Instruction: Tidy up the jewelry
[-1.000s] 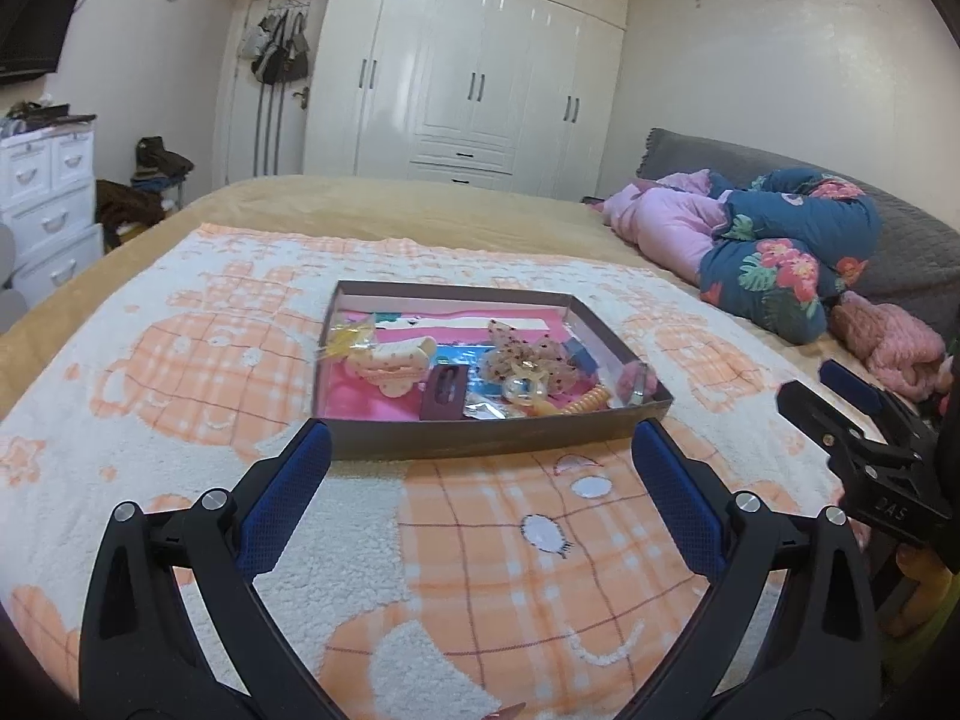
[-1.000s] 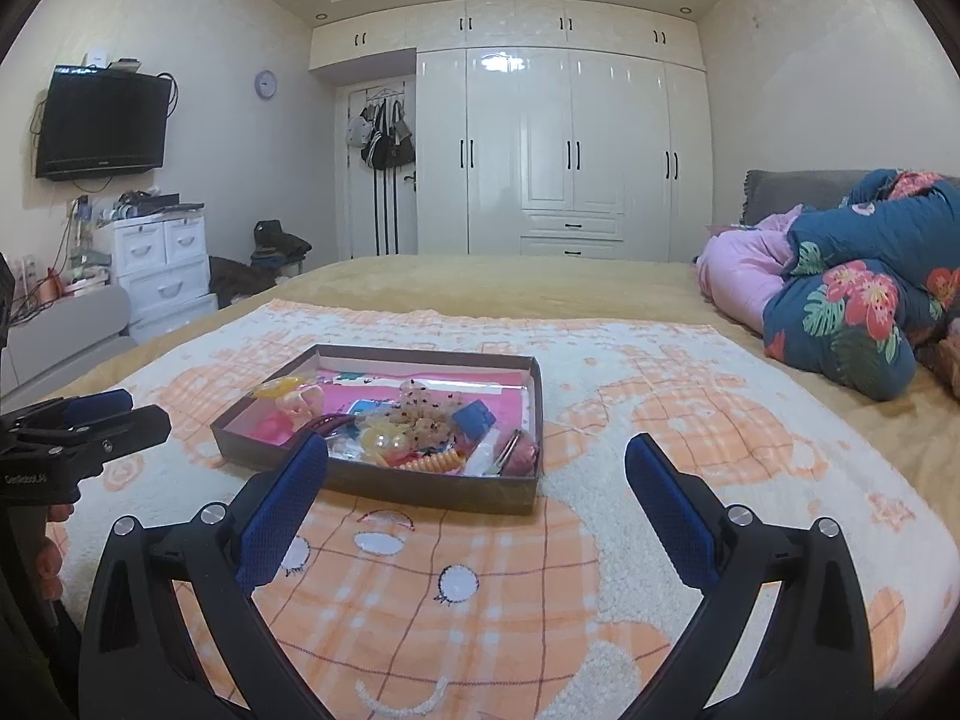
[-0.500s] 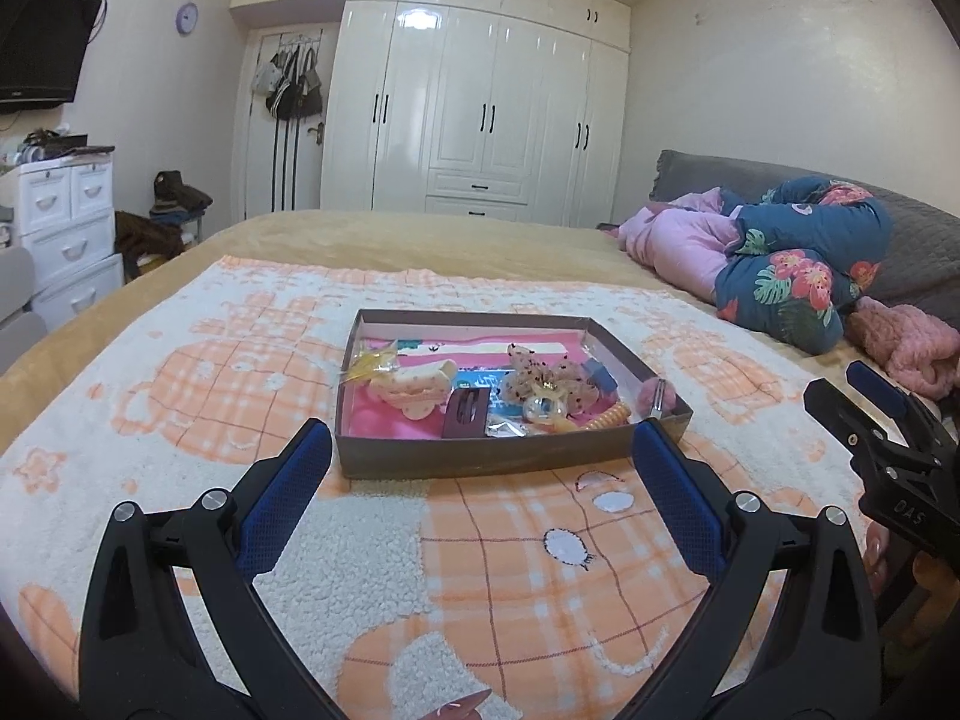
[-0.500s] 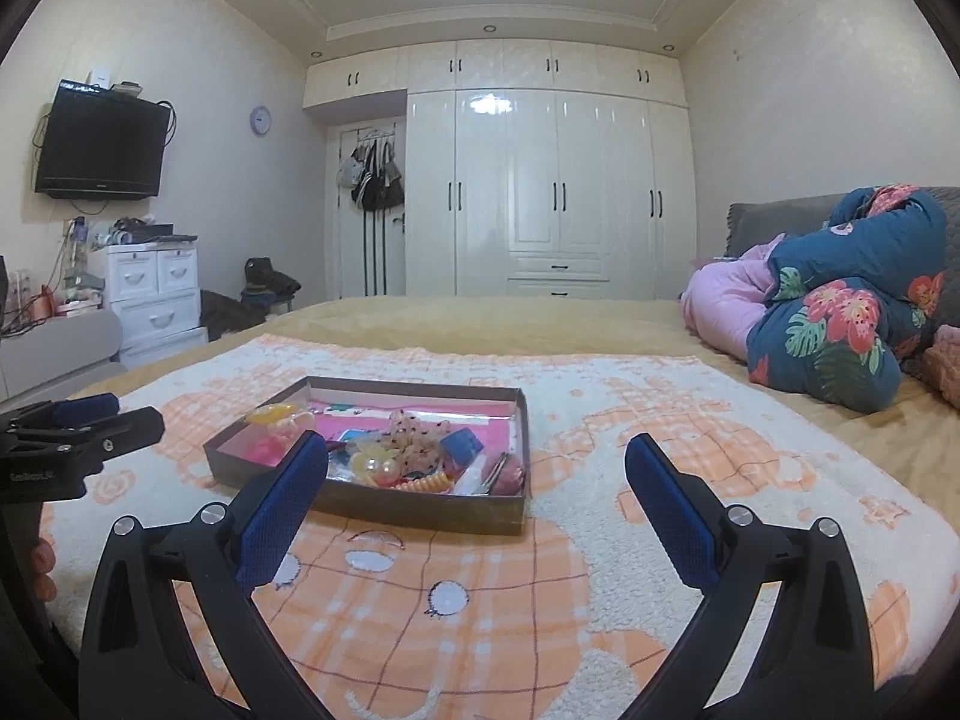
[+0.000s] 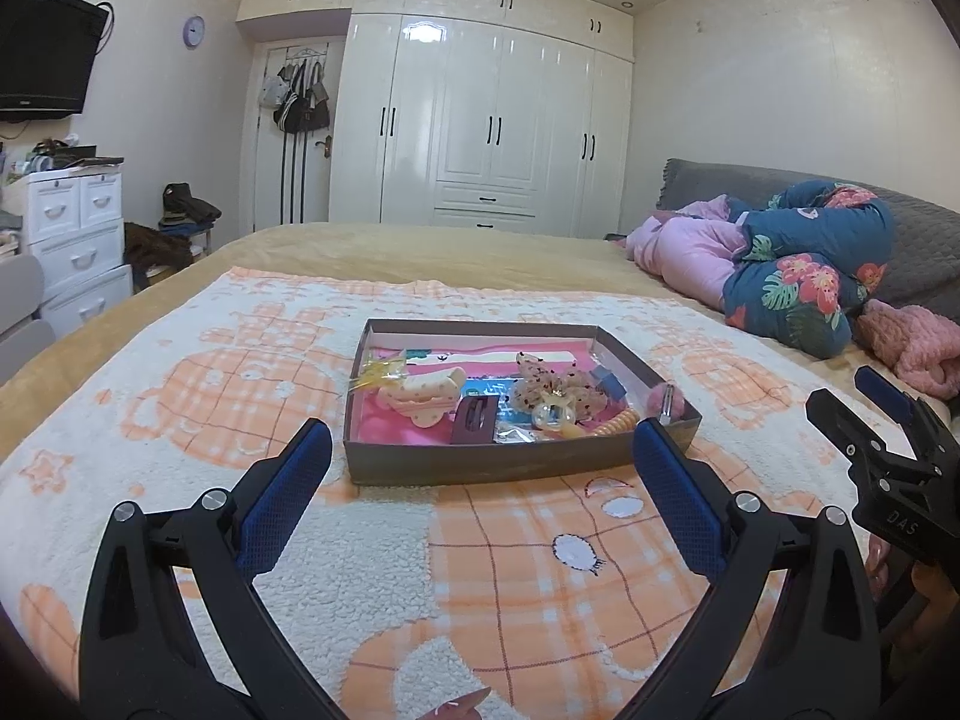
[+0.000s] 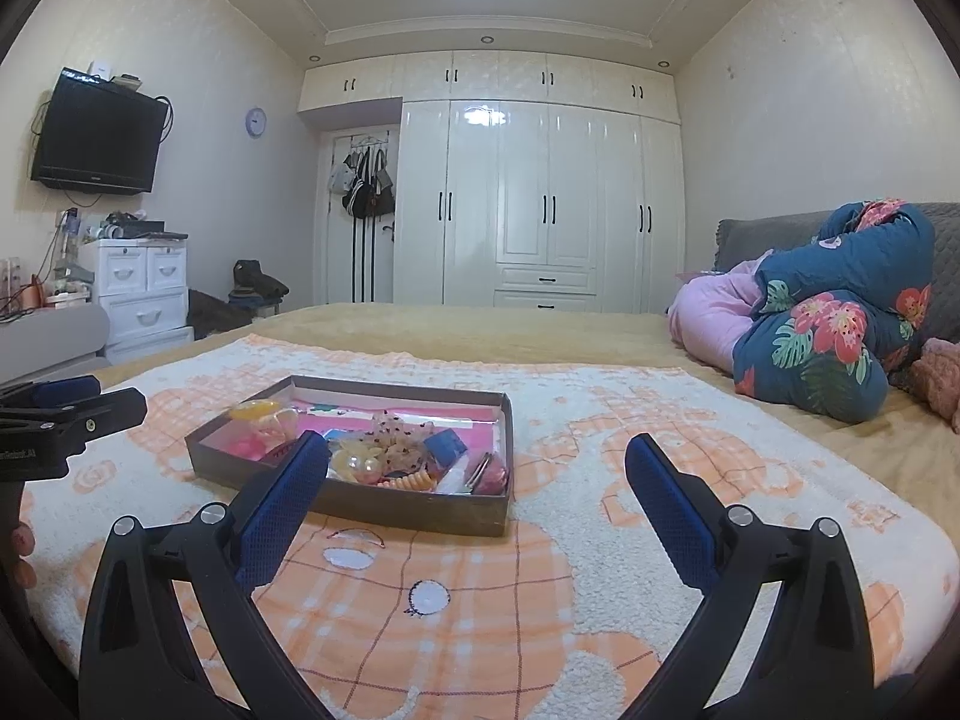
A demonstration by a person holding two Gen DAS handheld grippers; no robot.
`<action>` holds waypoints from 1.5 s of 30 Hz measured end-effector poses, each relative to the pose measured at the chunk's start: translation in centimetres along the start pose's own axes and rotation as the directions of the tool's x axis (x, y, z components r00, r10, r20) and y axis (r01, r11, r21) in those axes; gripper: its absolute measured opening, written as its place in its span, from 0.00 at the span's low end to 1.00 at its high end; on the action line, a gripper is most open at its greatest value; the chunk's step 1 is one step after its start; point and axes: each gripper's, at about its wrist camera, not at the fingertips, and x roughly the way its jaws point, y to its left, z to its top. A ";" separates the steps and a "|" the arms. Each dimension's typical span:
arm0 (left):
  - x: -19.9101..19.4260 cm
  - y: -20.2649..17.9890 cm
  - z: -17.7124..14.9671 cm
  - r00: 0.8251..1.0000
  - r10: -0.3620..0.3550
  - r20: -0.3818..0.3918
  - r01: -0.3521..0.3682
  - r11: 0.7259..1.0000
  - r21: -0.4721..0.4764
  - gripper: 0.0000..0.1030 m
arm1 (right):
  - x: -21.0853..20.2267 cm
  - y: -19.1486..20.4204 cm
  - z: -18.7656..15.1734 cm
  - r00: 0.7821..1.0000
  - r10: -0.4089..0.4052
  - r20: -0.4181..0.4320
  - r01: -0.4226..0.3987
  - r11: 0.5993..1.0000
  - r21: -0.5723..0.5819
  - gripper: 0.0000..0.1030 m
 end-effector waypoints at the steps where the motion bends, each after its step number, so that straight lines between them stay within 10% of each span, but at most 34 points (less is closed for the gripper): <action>1: 0.0 0.0 0.0 1.000 -0.001 0.002 0.001 1.000 0.001 0.89 | 0.0 0.1 0.0 1.000 0.001 0.001 -0.001 1.000 0.000 0.94; 45: 0.3 0.3 -0.3 1.000 0.009 -0.003 -0.009 1.000 -0.001 0.89 | 0.1 0.0 -0.2 1.000 -0.004 -0.009 0.004 1.000 0.005 0.94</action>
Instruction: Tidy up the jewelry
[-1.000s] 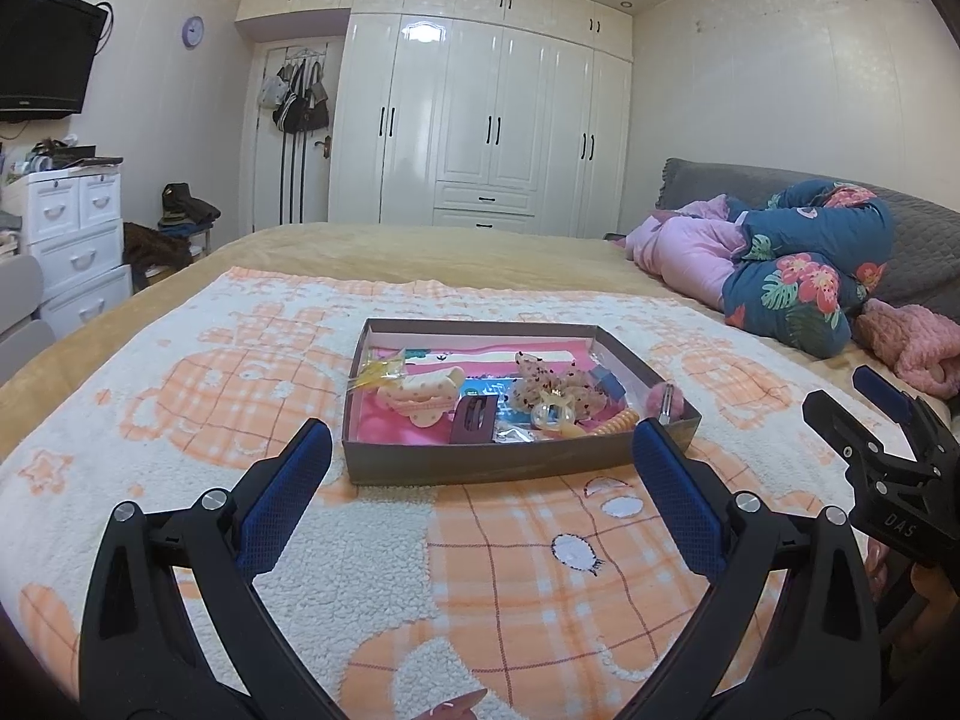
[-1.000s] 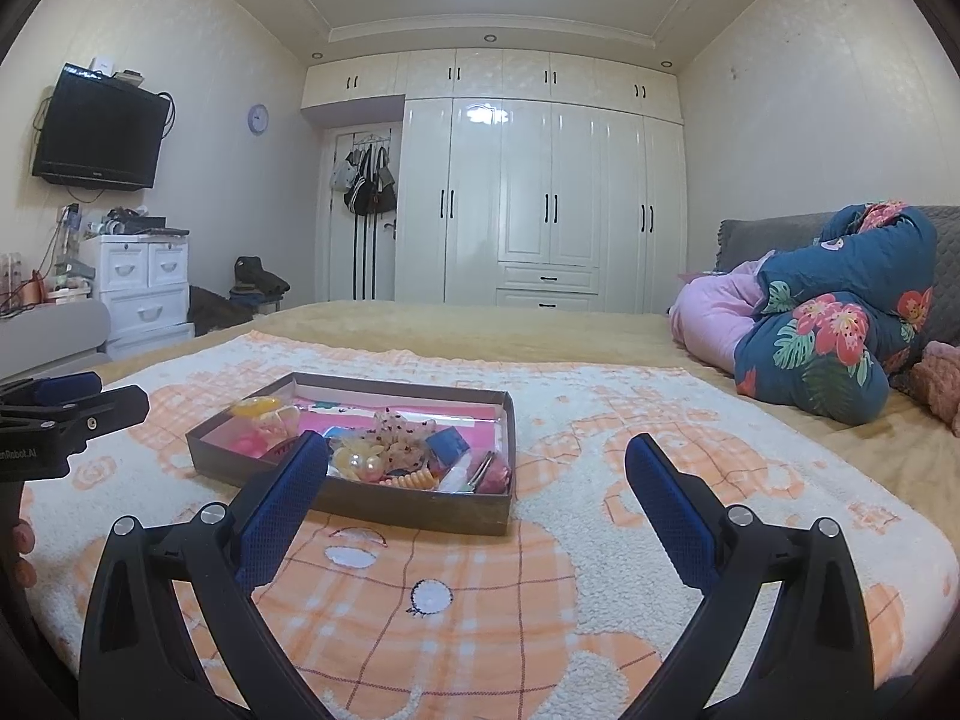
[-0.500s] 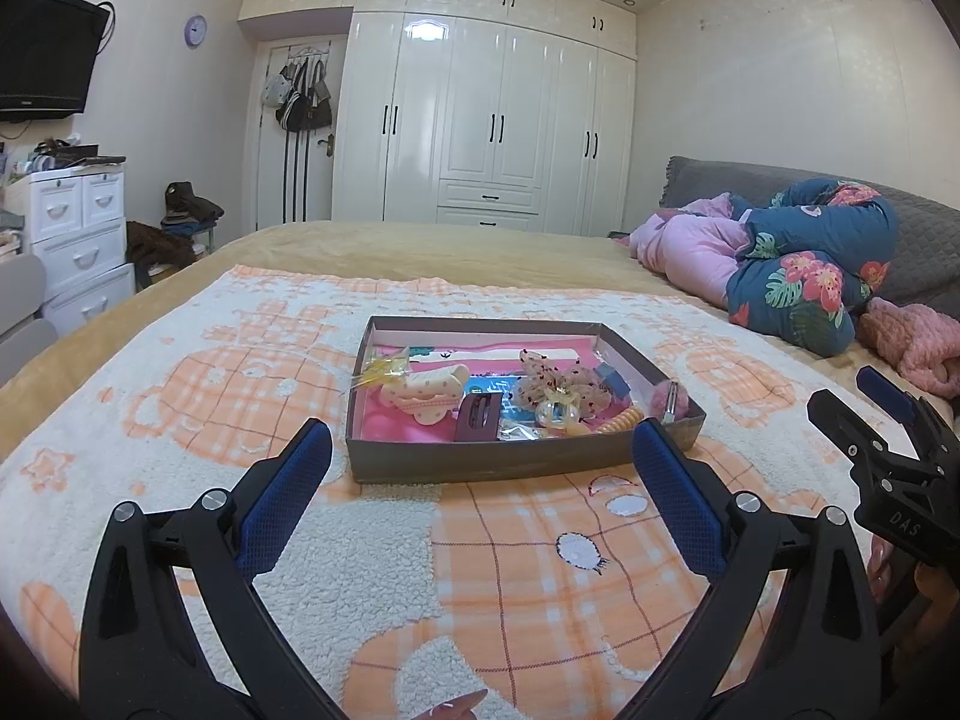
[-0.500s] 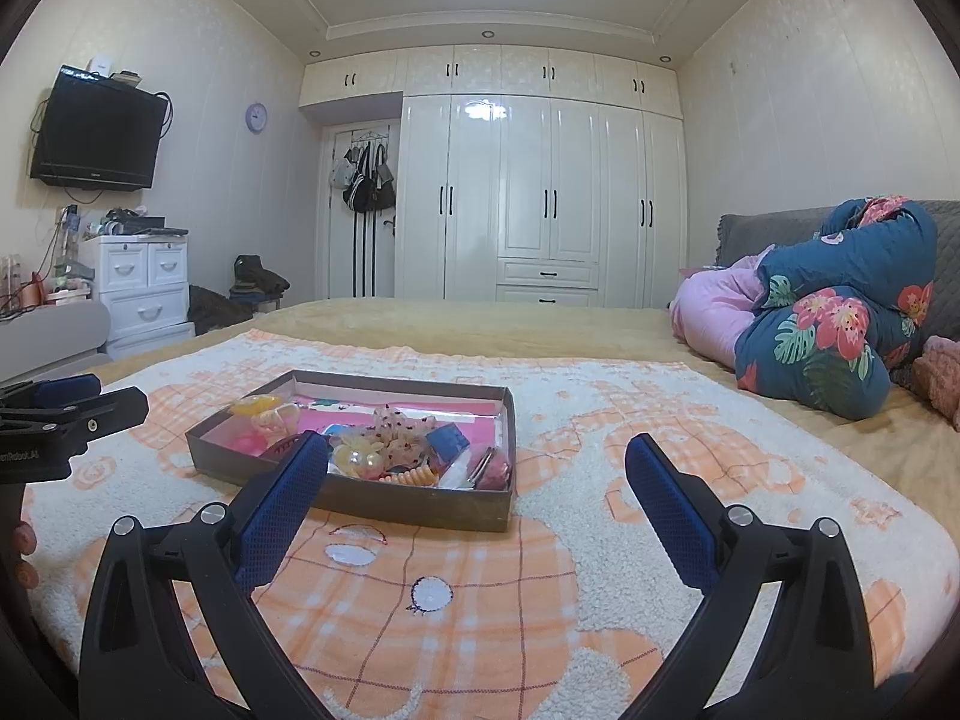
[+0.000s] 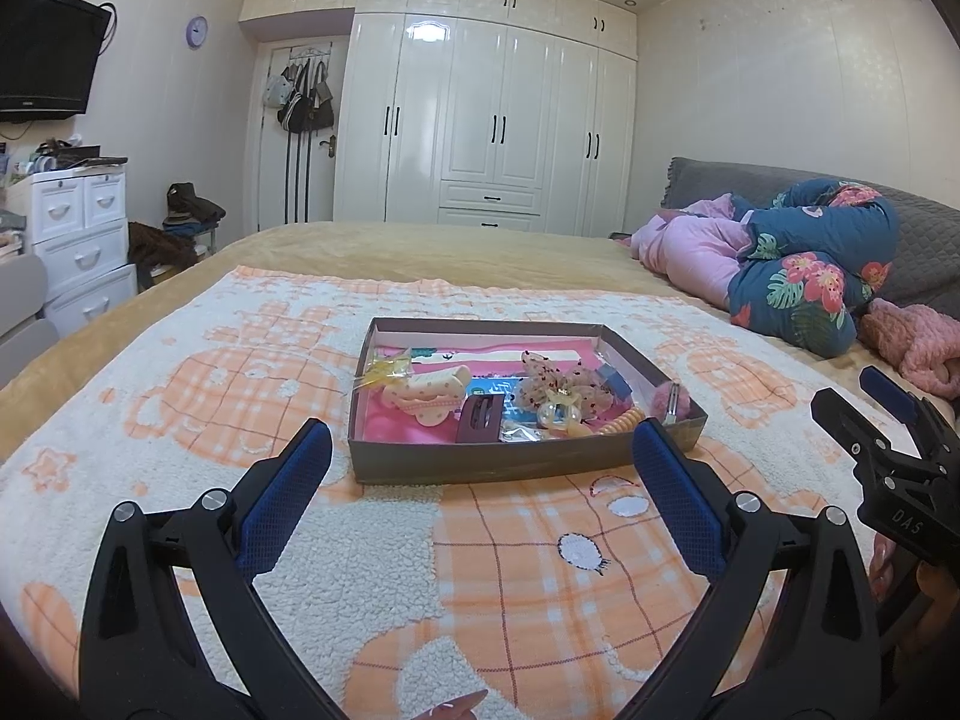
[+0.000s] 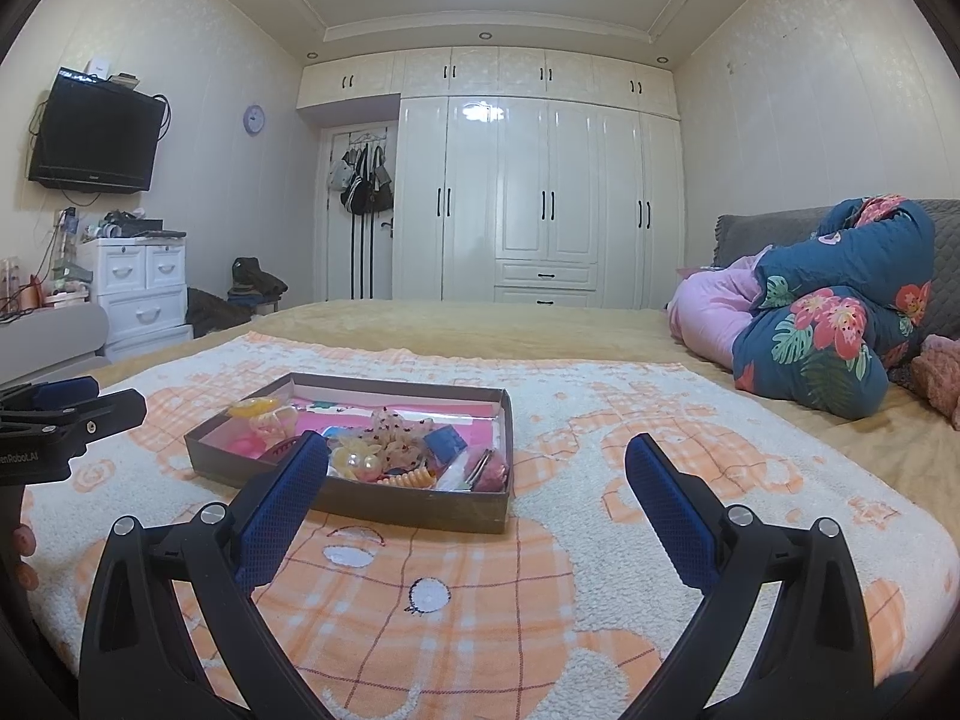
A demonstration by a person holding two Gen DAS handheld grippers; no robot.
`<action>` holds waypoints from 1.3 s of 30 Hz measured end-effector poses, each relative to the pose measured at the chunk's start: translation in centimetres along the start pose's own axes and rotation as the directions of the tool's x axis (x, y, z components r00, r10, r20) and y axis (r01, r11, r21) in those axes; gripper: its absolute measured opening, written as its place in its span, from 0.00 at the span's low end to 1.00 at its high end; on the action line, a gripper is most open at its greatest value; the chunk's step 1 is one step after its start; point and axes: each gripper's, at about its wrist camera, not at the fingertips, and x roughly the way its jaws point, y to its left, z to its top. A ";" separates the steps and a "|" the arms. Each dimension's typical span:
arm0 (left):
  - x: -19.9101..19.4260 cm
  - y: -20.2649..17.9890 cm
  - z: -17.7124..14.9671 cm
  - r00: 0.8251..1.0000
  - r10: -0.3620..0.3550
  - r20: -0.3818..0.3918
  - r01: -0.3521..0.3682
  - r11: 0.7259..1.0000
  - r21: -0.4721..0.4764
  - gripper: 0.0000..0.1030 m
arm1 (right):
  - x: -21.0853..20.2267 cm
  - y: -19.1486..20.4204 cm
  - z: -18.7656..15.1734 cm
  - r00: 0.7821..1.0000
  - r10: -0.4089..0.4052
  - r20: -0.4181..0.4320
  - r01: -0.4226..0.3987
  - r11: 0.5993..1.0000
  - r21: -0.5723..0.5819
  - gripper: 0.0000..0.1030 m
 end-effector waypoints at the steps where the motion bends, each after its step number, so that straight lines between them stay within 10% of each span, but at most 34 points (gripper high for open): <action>1: 0.0 0.0 0.0 1.000 0.000 0.000 0.000 1.000 0.001 0.89 | 0.0 0.0 0.0 1.000 0.000 0.000 0.000 1.000 0.000 0.94; 39: 0.0 0.2 0.0 1.000 0.004 0.000 -0.004 1.000 0.002 0.89 | 0.0 -0.1 0.0 1.000 -0.001 -0.005 0.001 1.000 0.002 0.94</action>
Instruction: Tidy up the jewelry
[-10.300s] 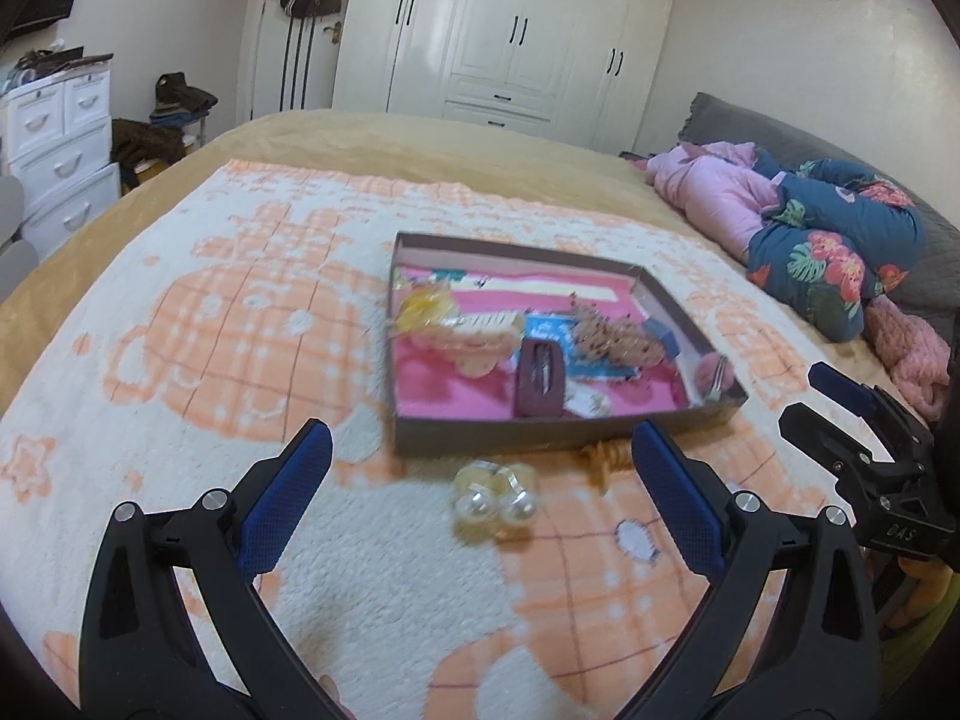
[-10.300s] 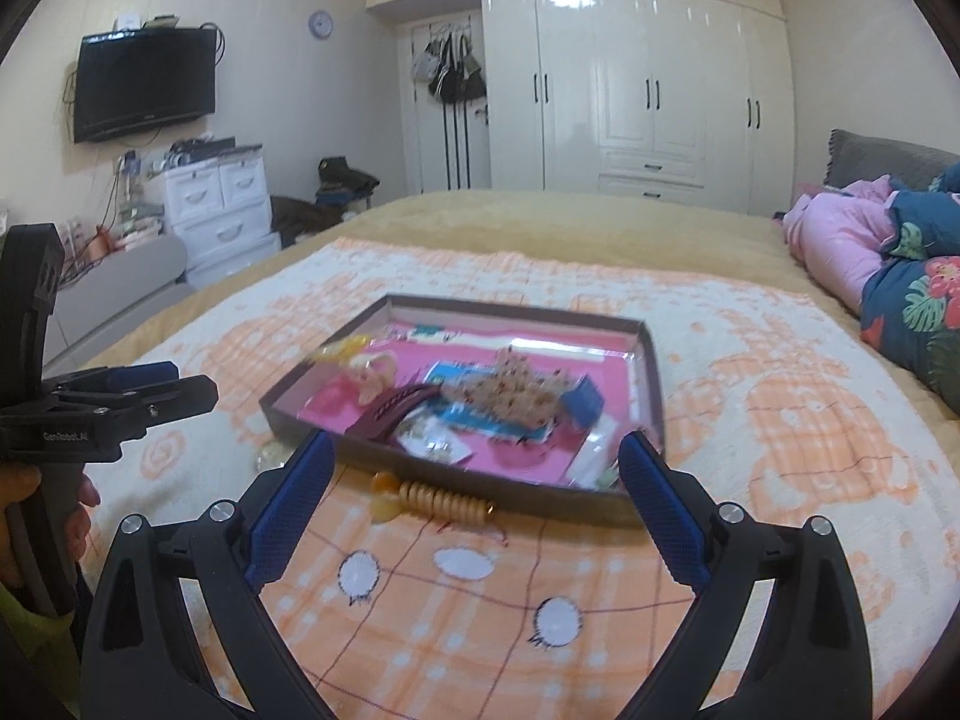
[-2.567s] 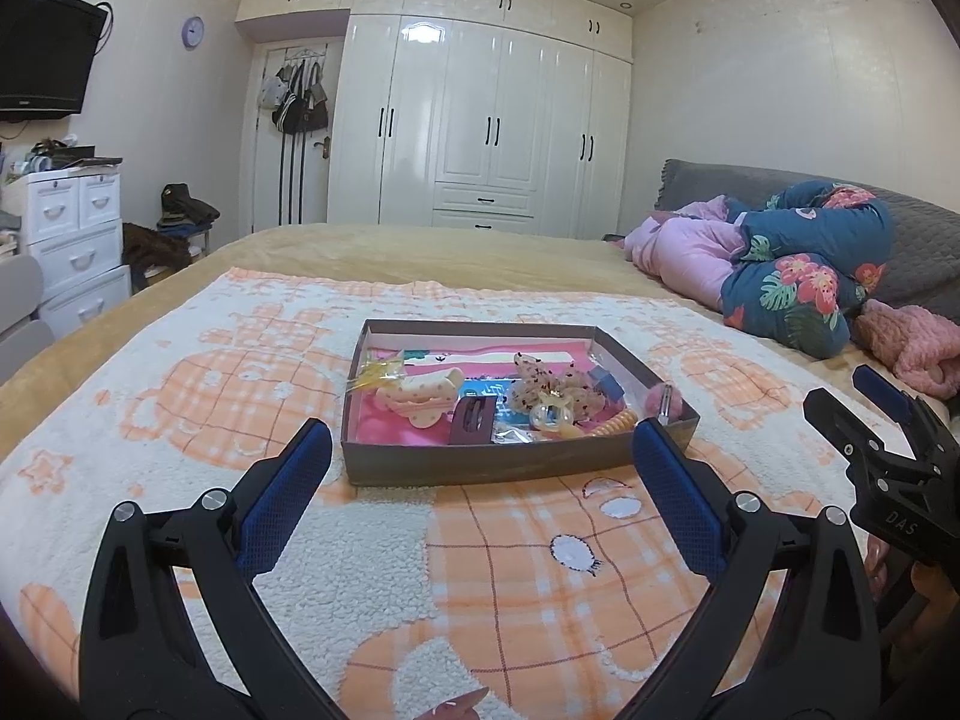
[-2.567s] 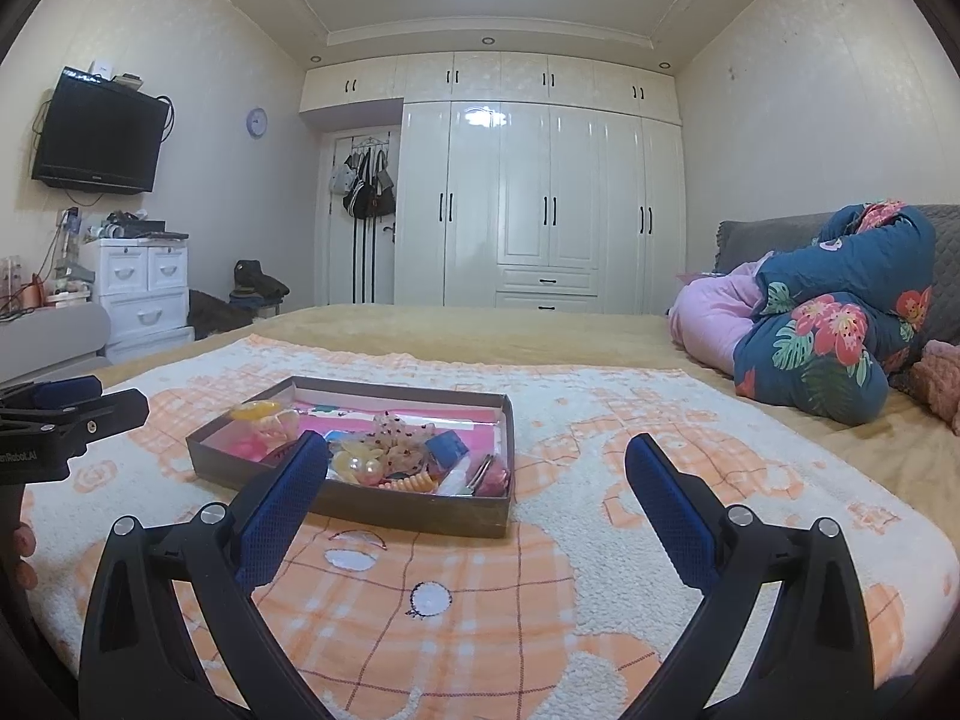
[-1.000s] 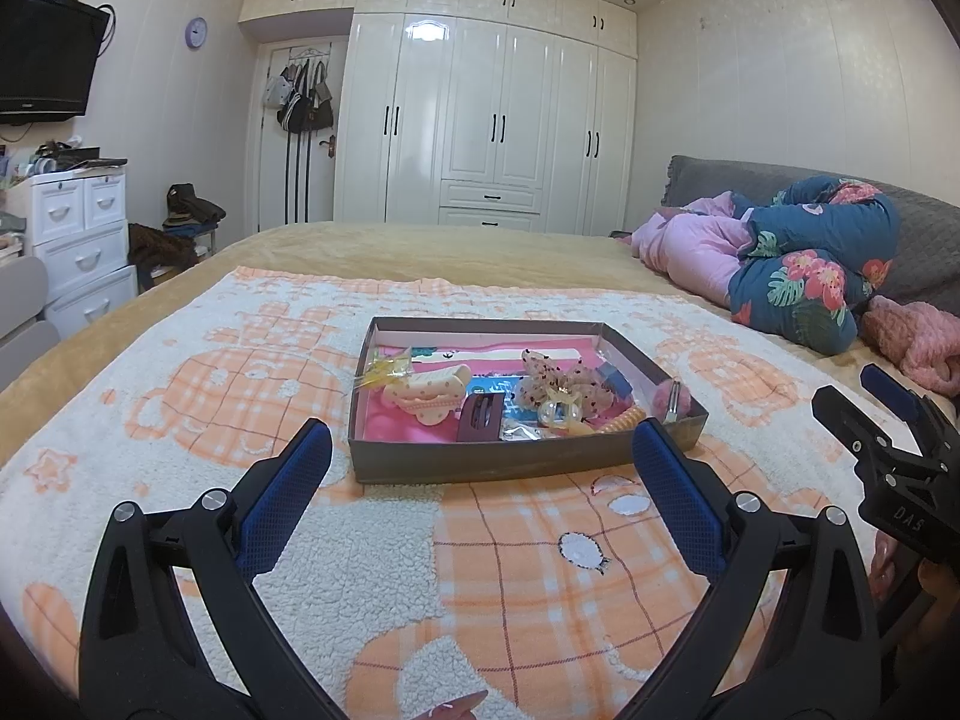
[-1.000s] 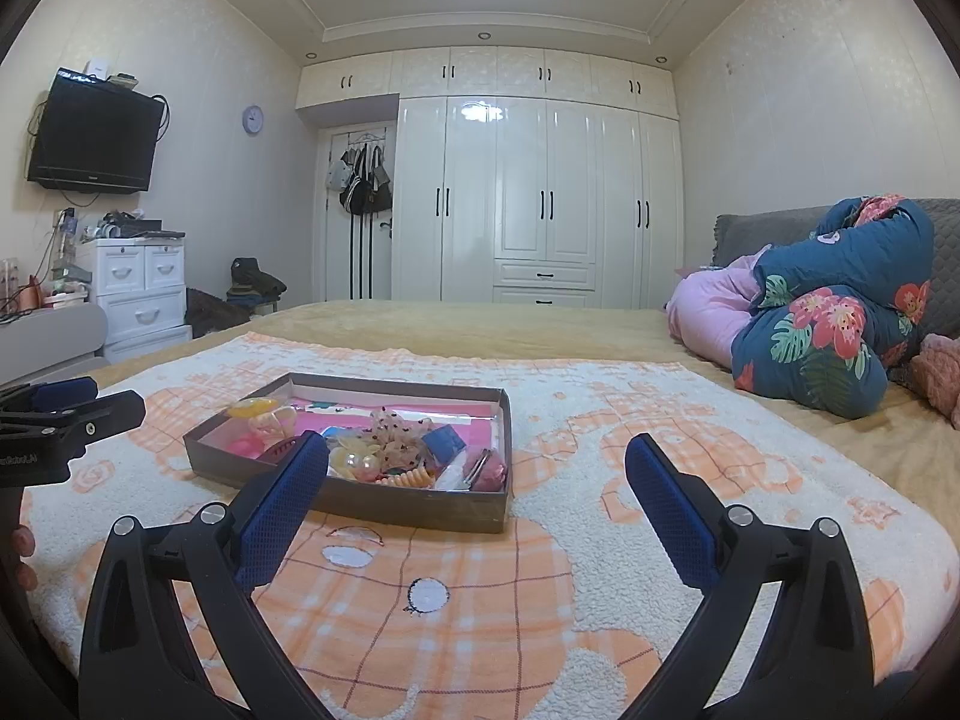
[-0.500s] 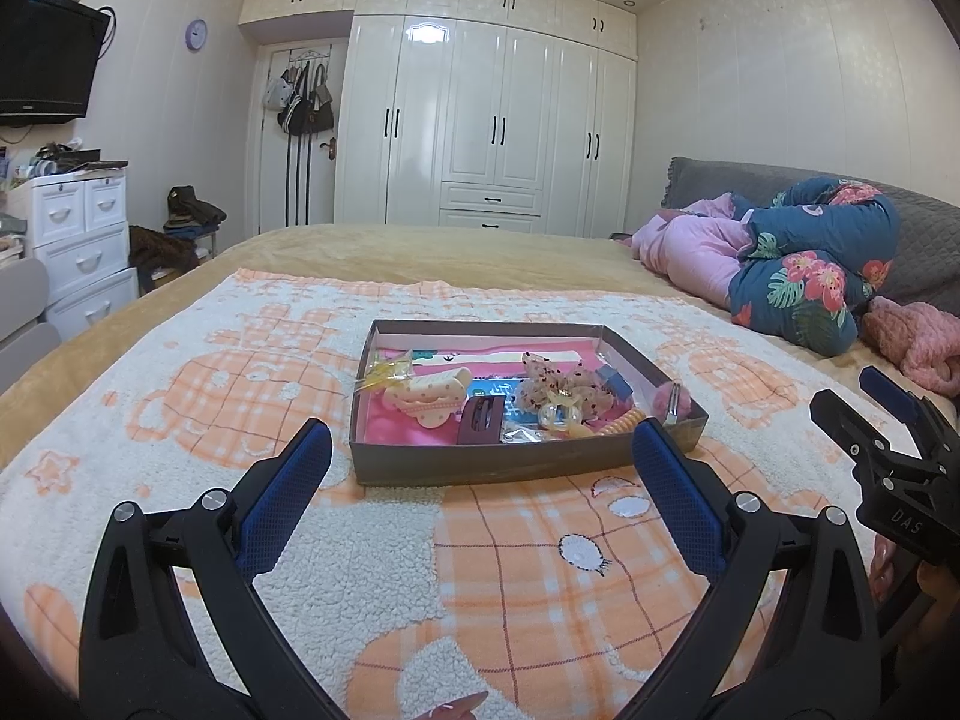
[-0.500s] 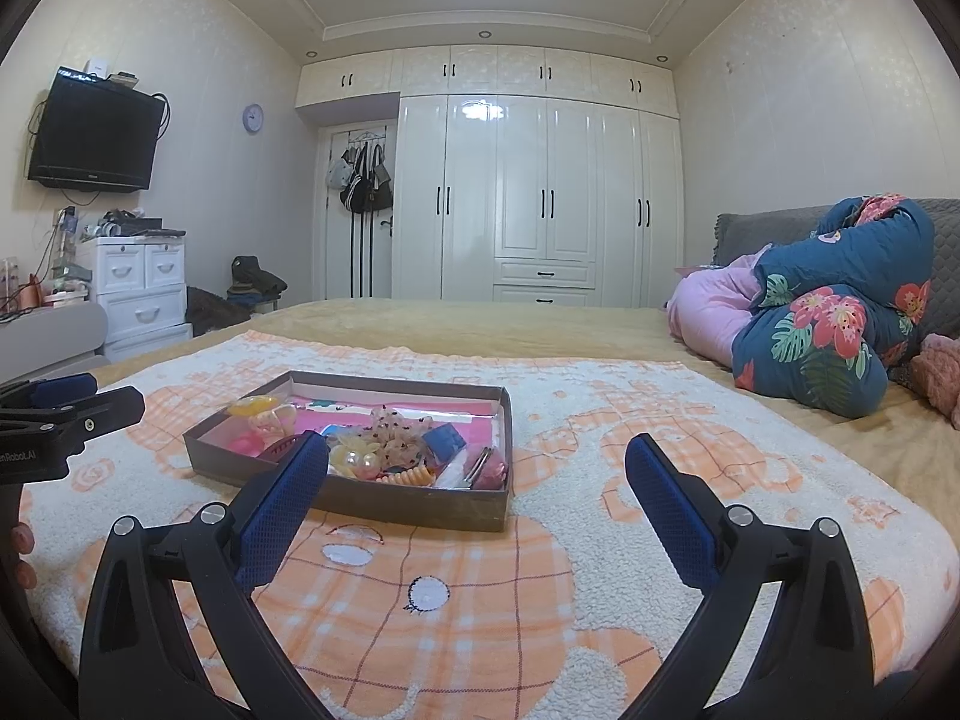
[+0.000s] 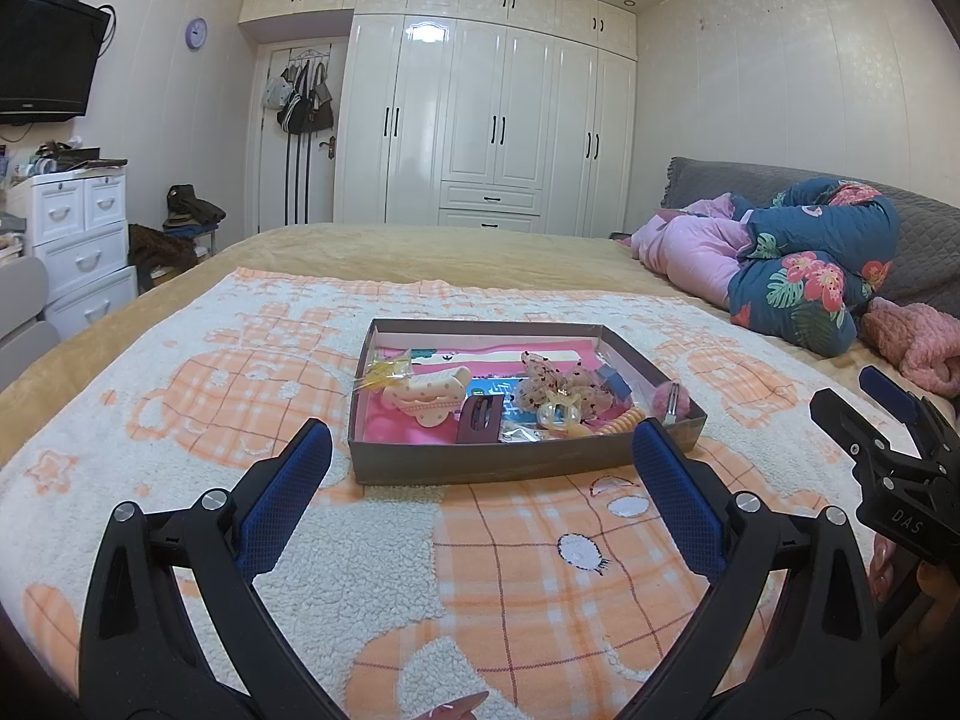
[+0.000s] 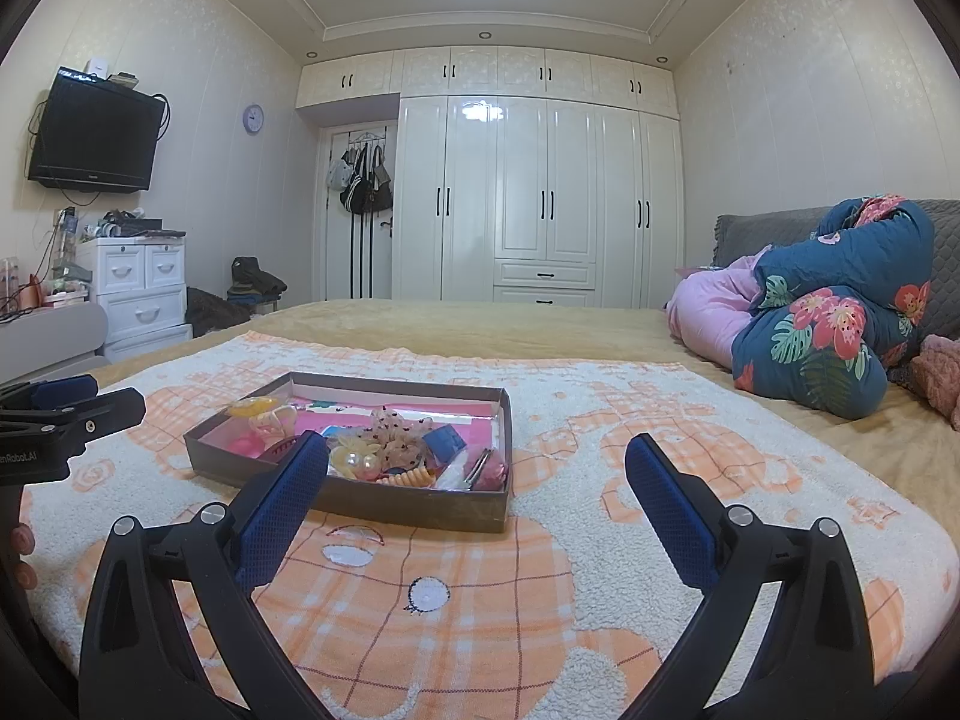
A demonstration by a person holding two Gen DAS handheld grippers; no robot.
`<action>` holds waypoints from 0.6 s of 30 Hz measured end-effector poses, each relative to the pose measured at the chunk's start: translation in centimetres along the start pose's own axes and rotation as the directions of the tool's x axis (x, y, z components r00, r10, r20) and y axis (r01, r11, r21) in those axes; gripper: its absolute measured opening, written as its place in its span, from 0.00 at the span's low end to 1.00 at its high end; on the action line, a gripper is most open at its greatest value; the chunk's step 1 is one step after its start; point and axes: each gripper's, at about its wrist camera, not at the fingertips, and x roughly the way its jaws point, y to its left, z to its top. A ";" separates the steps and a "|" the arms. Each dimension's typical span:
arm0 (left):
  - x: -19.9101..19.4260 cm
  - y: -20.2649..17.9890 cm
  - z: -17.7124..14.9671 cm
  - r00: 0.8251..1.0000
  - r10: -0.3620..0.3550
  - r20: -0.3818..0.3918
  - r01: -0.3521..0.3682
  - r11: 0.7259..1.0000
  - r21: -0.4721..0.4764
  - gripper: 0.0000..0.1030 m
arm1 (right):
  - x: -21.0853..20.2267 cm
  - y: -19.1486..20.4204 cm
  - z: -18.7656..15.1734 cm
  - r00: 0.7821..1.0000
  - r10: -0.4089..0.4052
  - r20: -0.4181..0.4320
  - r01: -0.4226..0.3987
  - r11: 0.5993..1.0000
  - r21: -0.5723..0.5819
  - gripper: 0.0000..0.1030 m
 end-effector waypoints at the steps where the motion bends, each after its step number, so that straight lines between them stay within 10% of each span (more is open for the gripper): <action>1: 0.0 0.0 0.0 1.000 0.002 0.000 -0.002 1.000 0.000 0.89 | 0.0 0.0 0.0 1.000 -0.001 0.000 0.001 1.000 0.000 0.94; 18: -0.2 -0.2 0.1 1.000 0.013 -0.001 -0.013 1.000 -0.008 0.89 | 0.2 0.0 -0.1 1.000 -0.023 -0.012 0.023 1.000 -0.010 0.94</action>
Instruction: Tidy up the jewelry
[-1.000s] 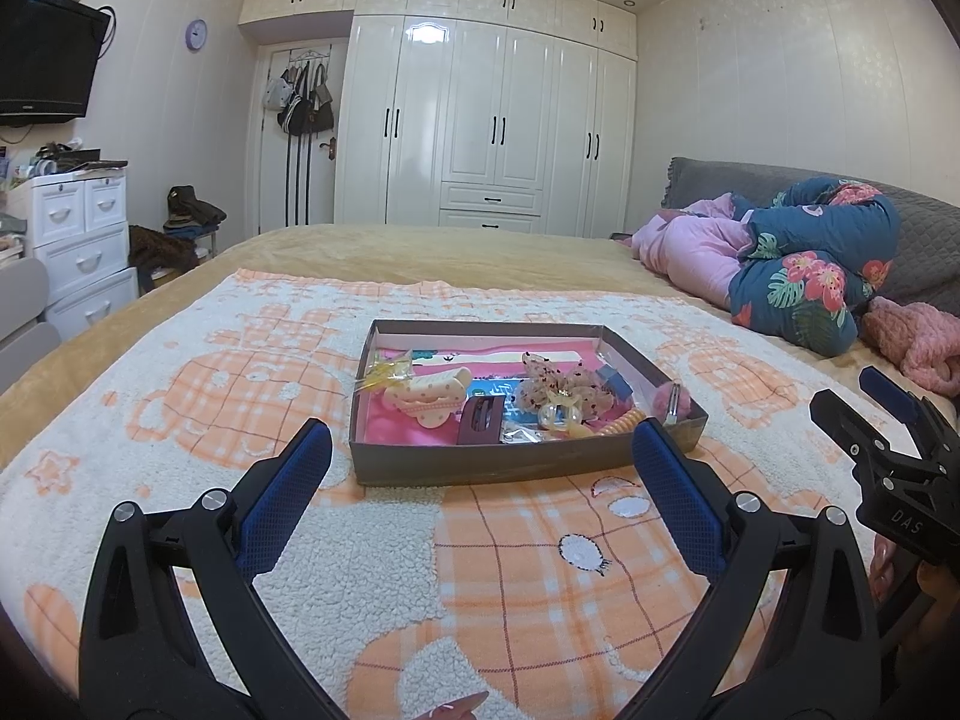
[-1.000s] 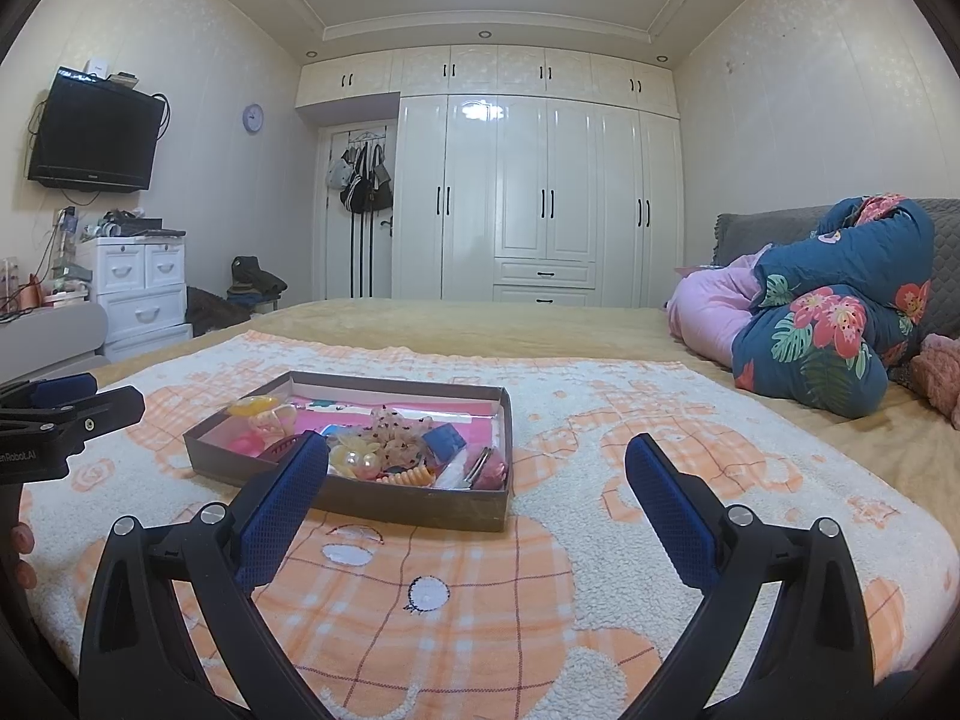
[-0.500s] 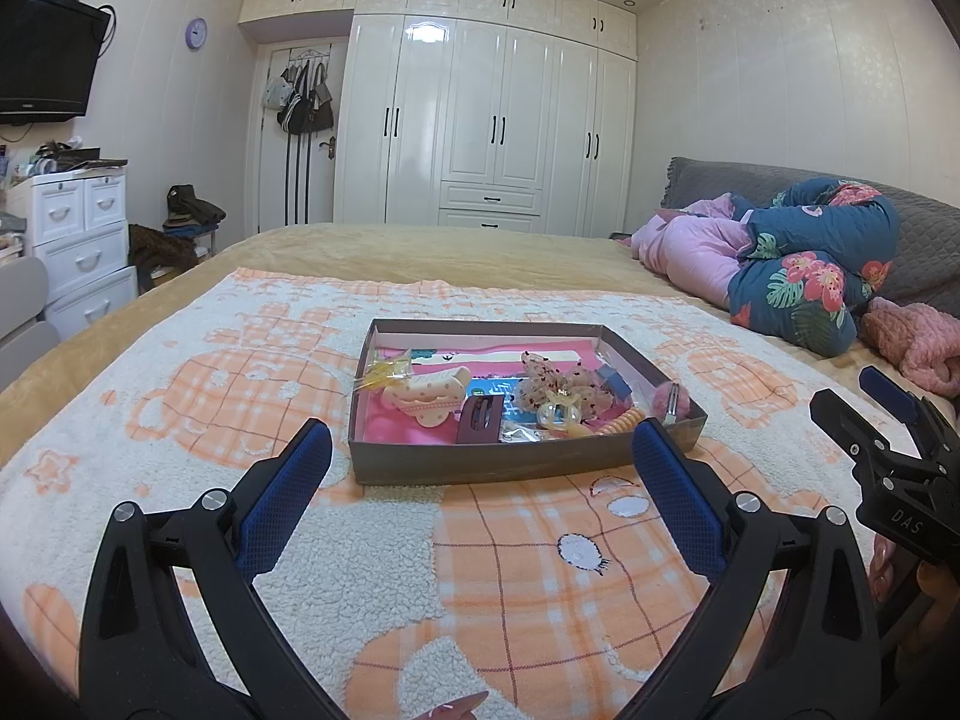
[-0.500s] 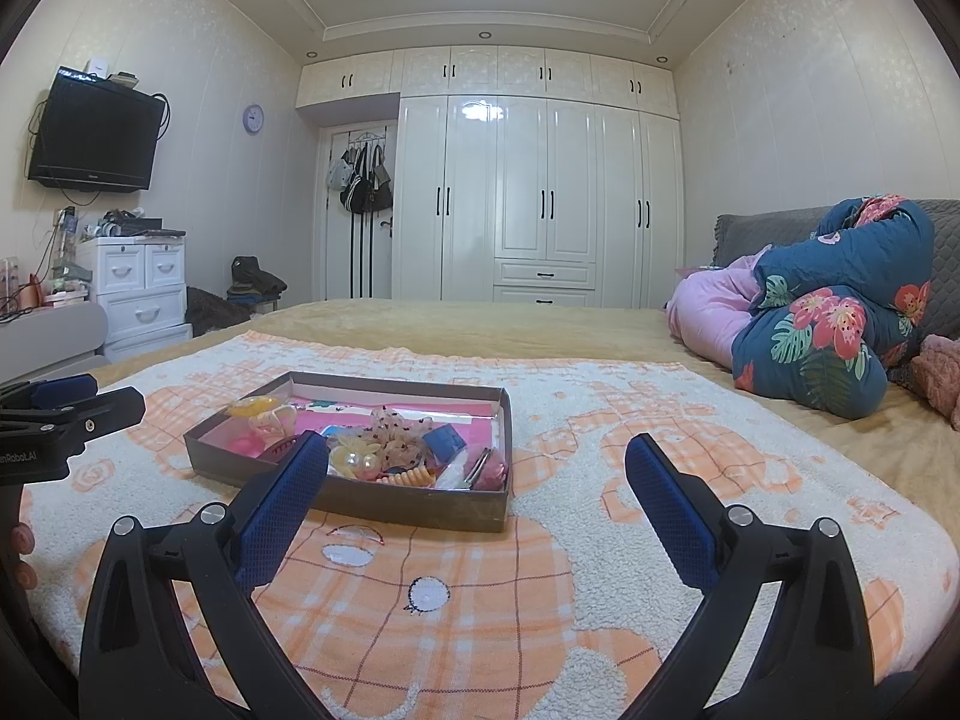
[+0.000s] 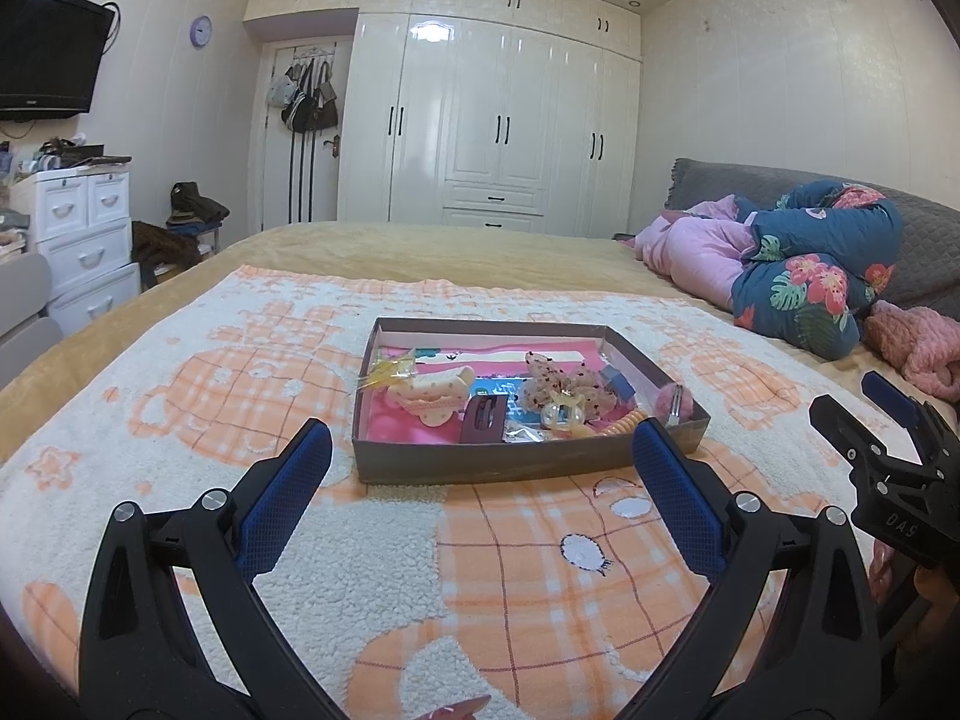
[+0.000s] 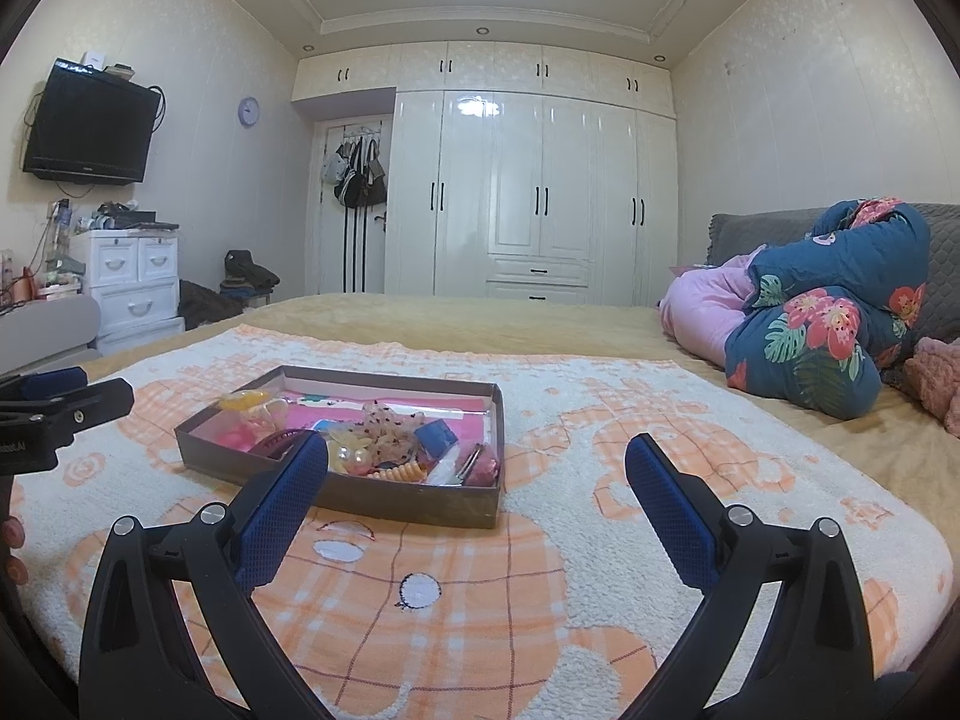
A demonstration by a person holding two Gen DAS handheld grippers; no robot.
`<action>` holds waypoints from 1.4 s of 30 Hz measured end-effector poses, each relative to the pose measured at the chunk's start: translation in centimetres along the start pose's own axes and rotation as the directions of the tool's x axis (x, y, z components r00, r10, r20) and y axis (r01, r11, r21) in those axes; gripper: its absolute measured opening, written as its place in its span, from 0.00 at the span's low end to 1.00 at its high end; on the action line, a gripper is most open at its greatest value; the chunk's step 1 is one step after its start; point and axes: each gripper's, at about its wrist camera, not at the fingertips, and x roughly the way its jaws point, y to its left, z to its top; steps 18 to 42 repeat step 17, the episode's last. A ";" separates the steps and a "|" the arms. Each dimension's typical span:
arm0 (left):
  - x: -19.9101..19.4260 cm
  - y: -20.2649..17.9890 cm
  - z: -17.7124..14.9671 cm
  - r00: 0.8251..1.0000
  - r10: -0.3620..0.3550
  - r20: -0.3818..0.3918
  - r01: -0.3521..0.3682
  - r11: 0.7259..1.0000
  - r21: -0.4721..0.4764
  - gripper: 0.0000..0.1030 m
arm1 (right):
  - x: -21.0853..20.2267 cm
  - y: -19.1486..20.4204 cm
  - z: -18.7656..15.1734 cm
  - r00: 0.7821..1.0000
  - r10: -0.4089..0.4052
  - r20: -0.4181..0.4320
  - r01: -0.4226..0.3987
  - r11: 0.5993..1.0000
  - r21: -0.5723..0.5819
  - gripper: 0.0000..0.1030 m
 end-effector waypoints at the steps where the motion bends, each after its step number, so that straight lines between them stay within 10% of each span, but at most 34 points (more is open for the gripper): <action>1: 0.0 0.0 0.0 1.000 0.011 0.000 -0.011 1.000 0.002 0.89 | 0.0 0.0 0.0 1.000 -0.001 -0.001 0.001 1.000 0.001 0.94; 12: 1.7 2.5 0.7 0.996 0.074 -0.051 -0.077 0.995 -0.061 0.89 | 1.6 -1.3 0.3 0.999 -0.031 -0.041 0.033 0.998 0.045 0.94; 17: 6.8 11.3 2.7 0.936 0.298 -0.187 -0.321 0.941 -0.108 0.89 | 9.5 -7.7 0.7 0.934 -0.254 -0.250 0.270 0.962 0.033 0.94; 42: 6.8 11.3 2.7 0.936 0.298 -0.187 -0.321 0.941 -0.108 0.89 | 9.5 -7.7 0.7 0.934 -0.254 -0.250 0.270 0.962 0.033 0.94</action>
